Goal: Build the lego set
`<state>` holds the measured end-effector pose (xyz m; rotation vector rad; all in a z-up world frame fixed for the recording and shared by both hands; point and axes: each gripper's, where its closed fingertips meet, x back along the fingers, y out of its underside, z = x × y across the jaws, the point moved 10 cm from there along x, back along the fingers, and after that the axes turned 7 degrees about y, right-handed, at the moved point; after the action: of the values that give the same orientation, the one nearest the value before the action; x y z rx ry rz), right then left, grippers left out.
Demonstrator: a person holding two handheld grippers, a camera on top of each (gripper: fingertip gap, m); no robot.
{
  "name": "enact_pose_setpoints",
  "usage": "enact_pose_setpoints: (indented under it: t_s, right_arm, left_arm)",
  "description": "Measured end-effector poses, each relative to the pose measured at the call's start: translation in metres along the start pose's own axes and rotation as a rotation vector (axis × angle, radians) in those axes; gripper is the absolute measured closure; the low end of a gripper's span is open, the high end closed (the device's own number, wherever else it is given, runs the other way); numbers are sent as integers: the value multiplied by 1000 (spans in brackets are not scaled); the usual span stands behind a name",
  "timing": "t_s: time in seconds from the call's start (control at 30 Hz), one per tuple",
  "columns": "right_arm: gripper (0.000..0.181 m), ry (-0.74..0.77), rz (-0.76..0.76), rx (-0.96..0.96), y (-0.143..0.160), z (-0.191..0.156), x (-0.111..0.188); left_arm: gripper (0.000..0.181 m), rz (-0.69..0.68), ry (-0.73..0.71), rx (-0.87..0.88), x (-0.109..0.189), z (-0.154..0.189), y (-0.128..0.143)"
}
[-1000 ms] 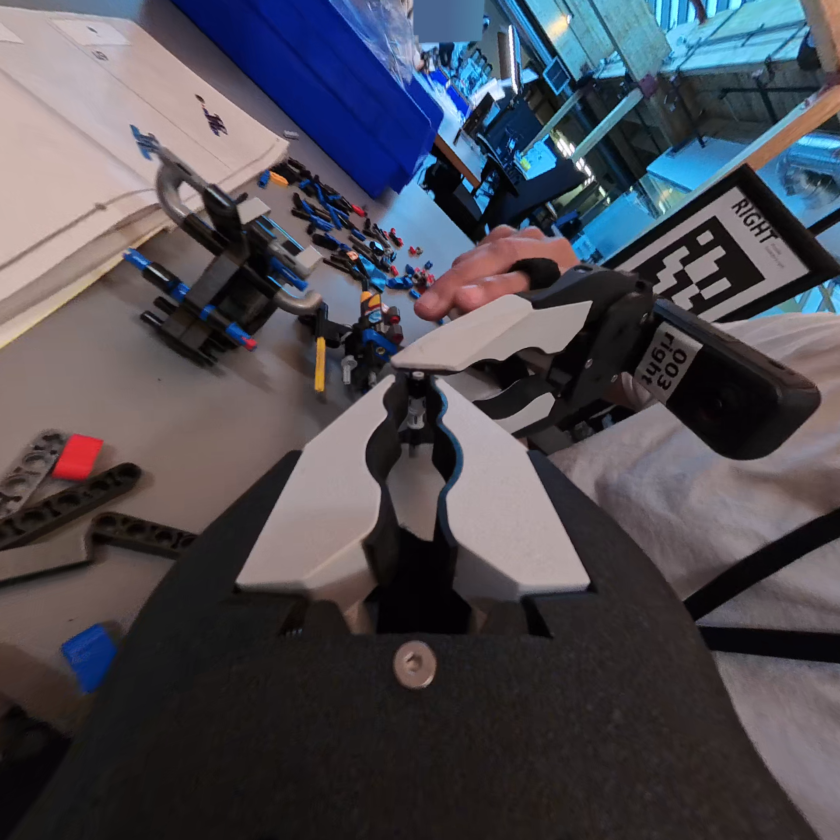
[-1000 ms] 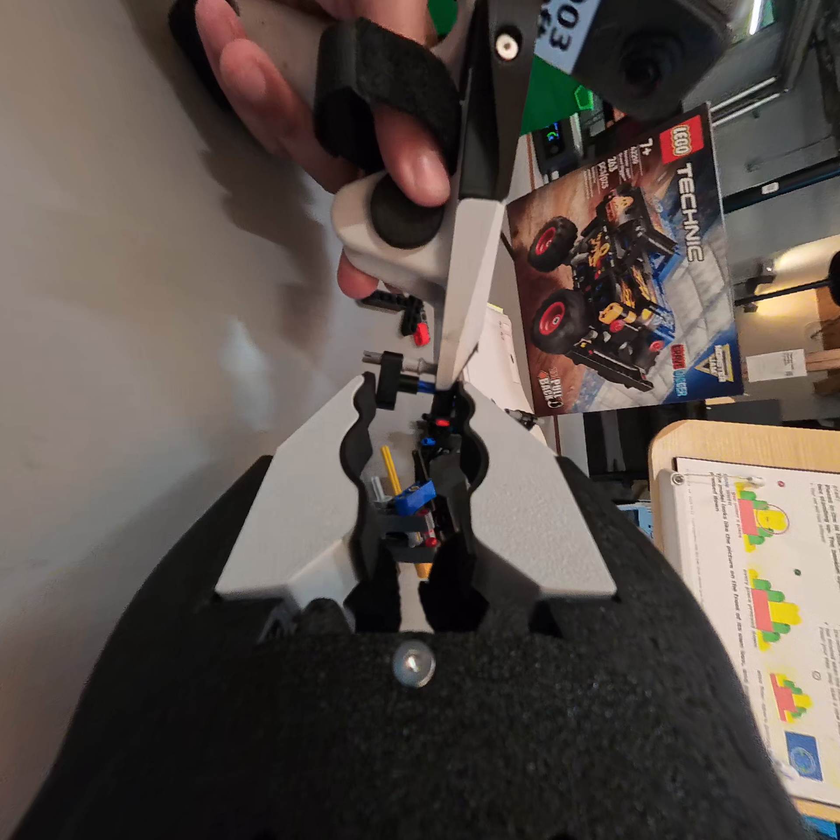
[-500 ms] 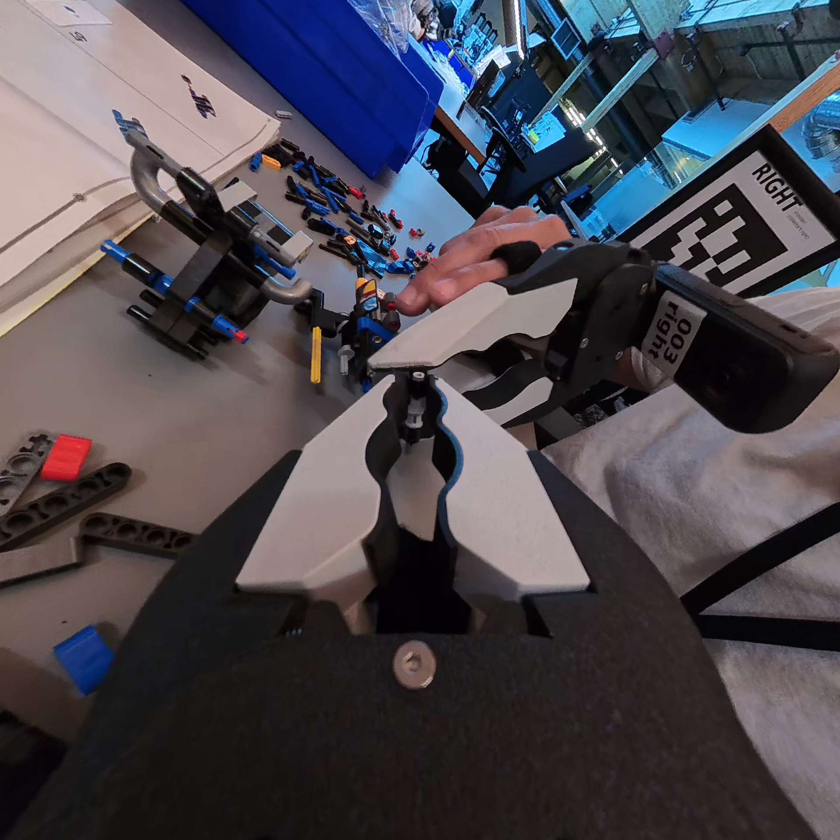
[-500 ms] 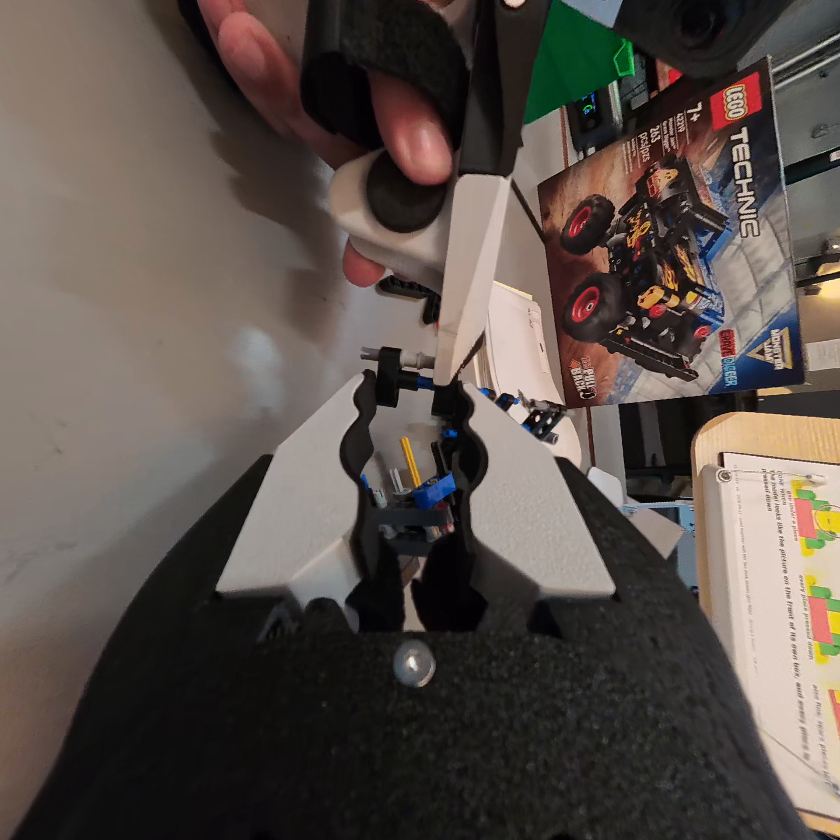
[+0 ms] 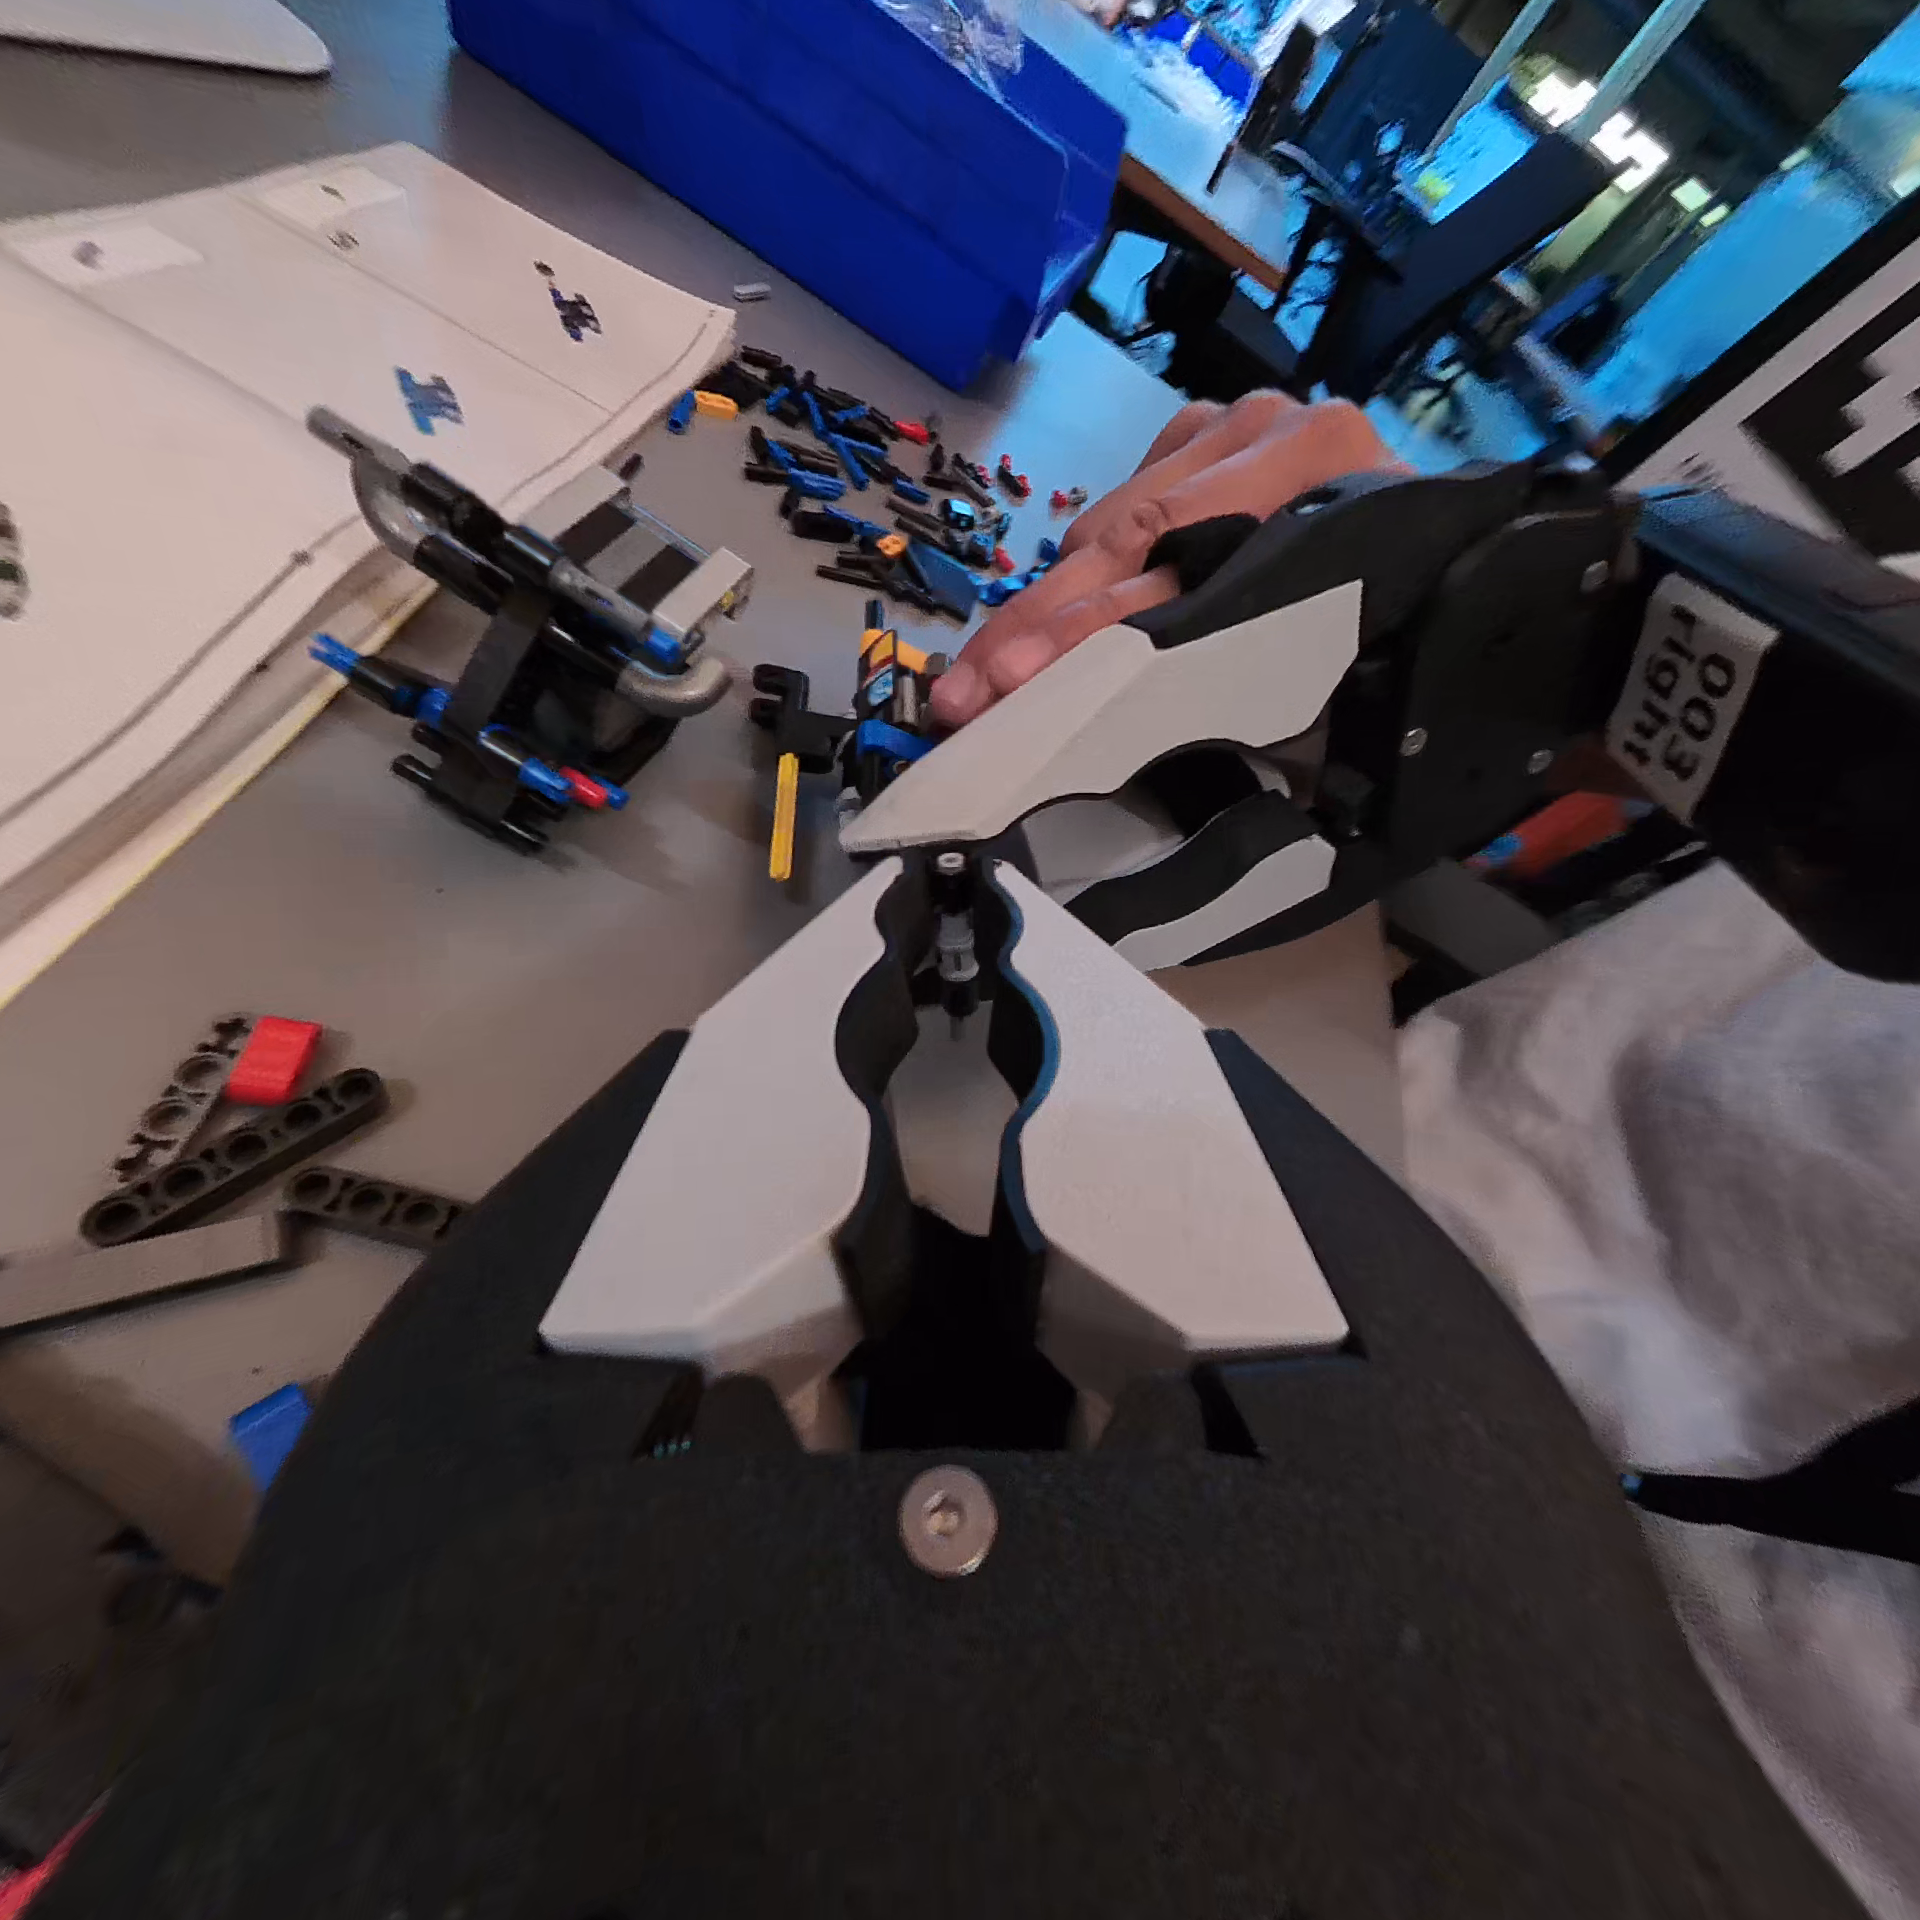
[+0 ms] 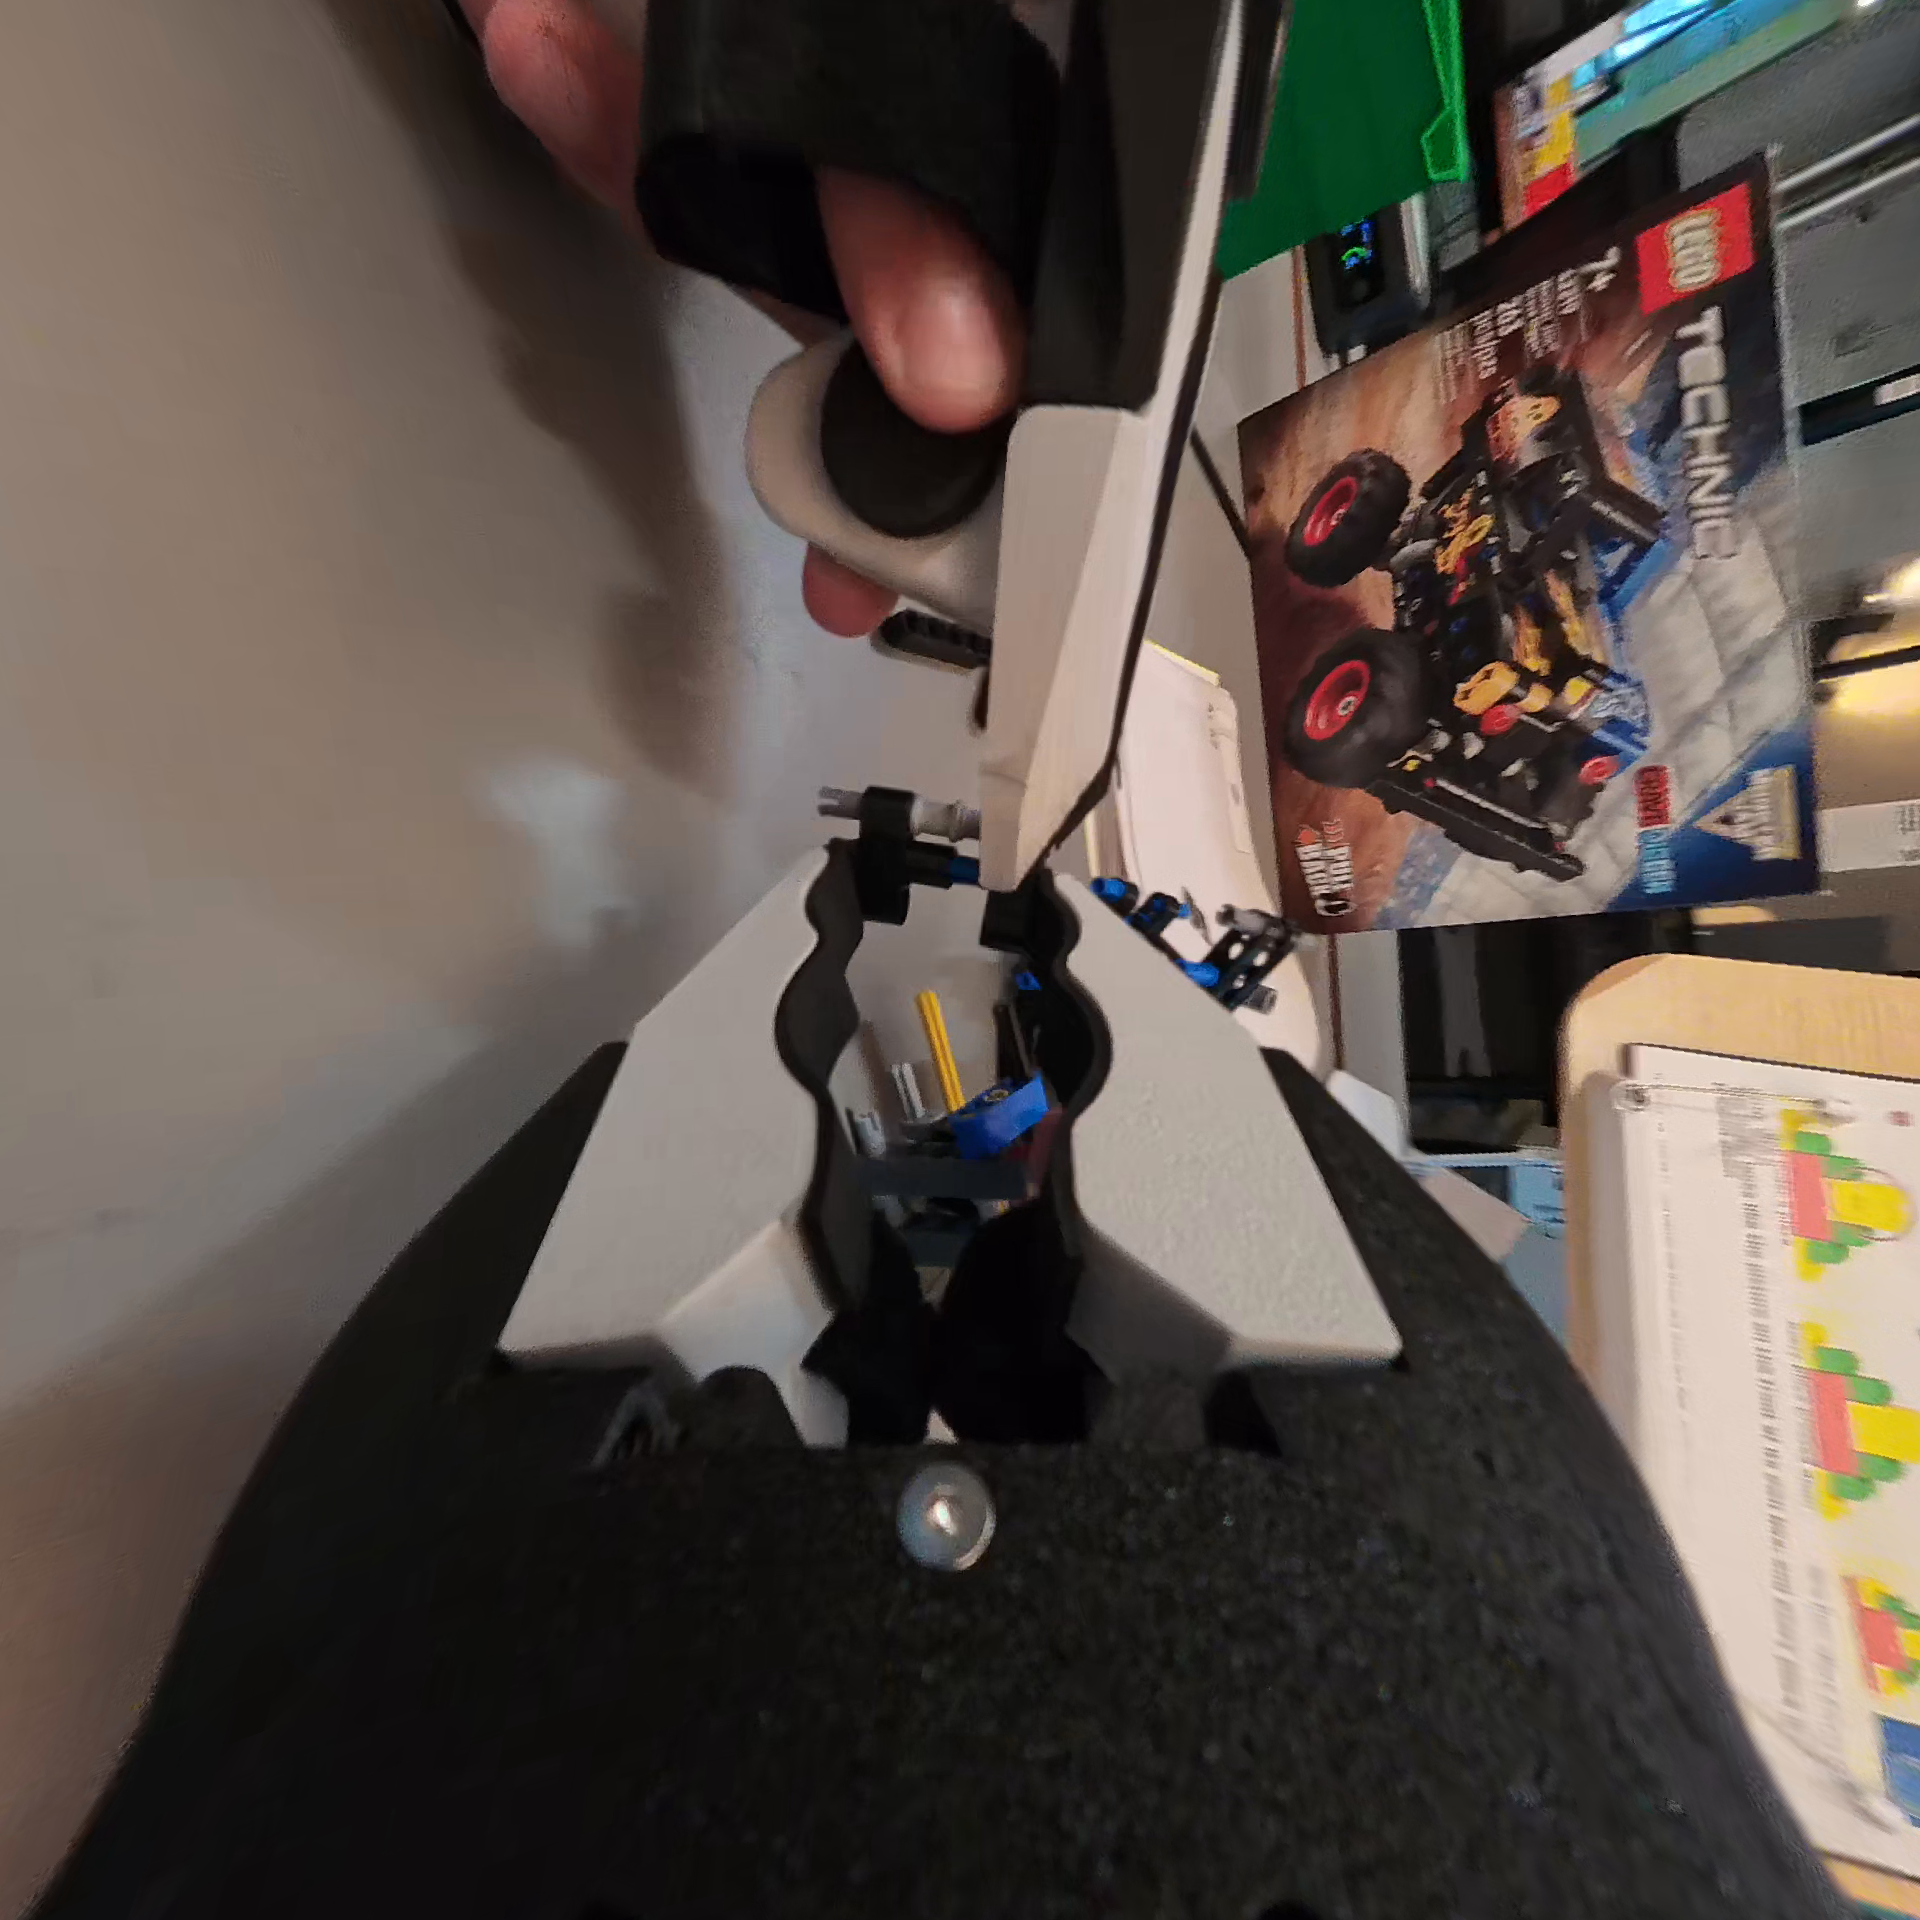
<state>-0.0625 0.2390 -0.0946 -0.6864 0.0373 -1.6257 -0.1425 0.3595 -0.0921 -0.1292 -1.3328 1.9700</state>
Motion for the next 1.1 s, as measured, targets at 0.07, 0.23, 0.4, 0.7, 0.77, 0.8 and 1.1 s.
enact_pose_setpoints:
  t_s: [0.07,0.23,0.4,0.7,0.77,0.8,1.1]
  right_arm:
    - [151,16,-17,41,-1,-3,-1]
    - [148,25,71,-78,-3,7,1]
    - [131,-8,202,-244,0,24,16]
    - [133,-749,382,-764,12,35,26]
    - [134,-841,408,-848,14,39,27]
    - [133,-877,420,-874,15,41,27]
    - [151,-972,462,-1030,19,47,24]
  left_arm:
    - [175,-41,-91,-87,-3,7,1]
    - [175,-3,-13,-143,10,8,-10]
    - [175,51,44,-478,19,38,-16]
    - [176,37,-90,-1002,14,68,0]
    - [176,47,-69,-1048,15,71,1]
    - [176,48,-67,-1072,16,73,2]
    - [176,26,-221,-1389,11,89,13]
